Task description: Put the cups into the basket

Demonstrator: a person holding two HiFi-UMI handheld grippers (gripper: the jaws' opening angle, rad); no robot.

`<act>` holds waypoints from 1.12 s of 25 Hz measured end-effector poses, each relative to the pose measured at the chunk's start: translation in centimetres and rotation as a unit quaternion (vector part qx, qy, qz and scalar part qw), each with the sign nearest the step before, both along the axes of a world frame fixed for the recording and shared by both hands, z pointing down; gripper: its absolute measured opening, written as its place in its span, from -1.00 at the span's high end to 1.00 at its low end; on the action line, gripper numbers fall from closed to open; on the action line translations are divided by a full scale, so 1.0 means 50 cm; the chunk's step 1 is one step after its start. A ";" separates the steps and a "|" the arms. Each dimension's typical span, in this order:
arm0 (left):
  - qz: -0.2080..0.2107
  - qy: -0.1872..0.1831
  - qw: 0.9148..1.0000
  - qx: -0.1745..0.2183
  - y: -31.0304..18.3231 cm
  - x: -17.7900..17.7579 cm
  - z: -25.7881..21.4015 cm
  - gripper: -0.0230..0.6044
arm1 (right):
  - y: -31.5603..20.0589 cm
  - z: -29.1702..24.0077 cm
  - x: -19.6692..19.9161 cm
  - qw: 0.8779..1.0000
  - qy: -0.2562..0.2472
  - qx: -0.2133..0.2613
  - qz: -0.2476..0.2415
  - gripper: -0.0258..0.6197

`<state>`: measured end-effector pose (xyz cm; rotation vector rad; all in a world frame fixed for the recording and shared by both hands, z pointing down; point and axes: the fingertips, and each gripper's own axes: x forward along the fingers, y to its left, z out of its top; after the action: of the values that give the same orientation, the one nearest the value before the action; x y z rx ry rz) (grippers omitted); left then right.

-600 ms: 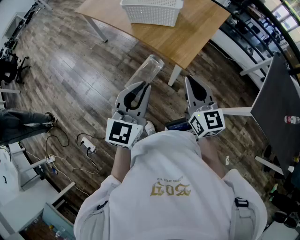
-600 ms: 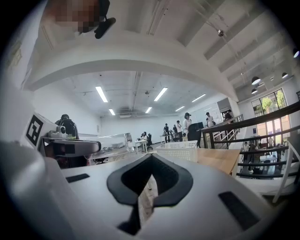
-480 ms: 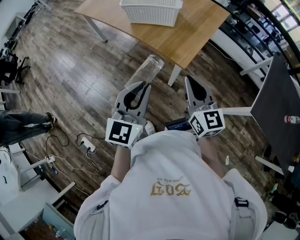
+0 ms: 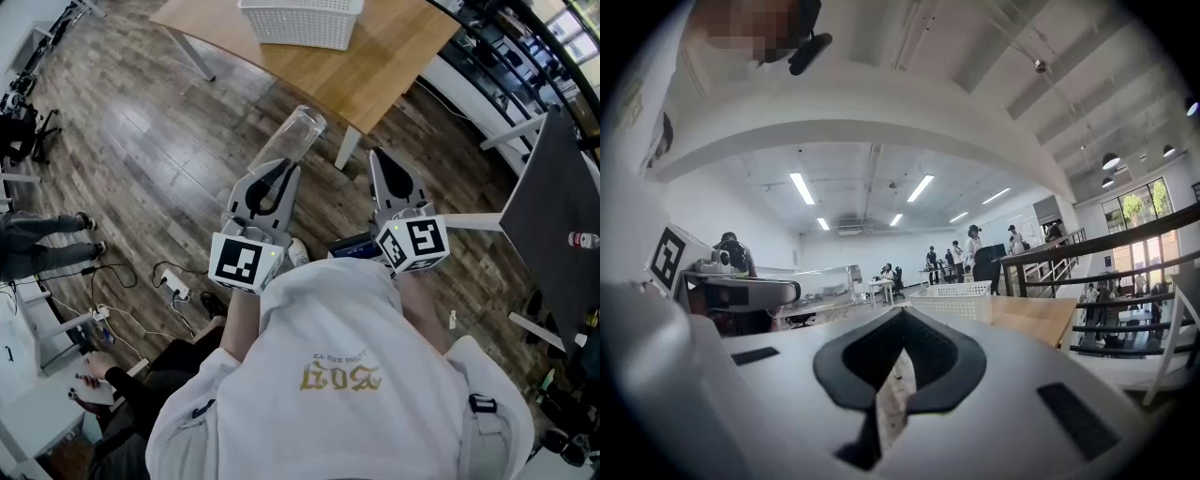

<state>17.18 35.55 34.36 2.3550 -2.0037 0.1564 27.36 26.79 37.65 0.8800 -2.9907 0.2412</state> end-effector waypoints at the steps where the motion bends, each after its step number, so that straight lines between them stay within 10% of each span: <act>1: 0.000 -0.001 1.000 0.001 0.001 0.001 0.000 0.80 | -0.001 0.000 0.002 1.000 0.000 -0.001 0.000 0.89; 28: -0.022 -0.003 1.000 0.005 -0.056 -0.012 -0.004 0.79 | -0.060 0.032 0.025 1.000 0.004 -0.028 -0.006 0.89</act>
<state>16.57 32.77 34.13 2.3175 -2.0621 0.1524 28.61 23.78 39.24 0.8543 -2.9656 0.3193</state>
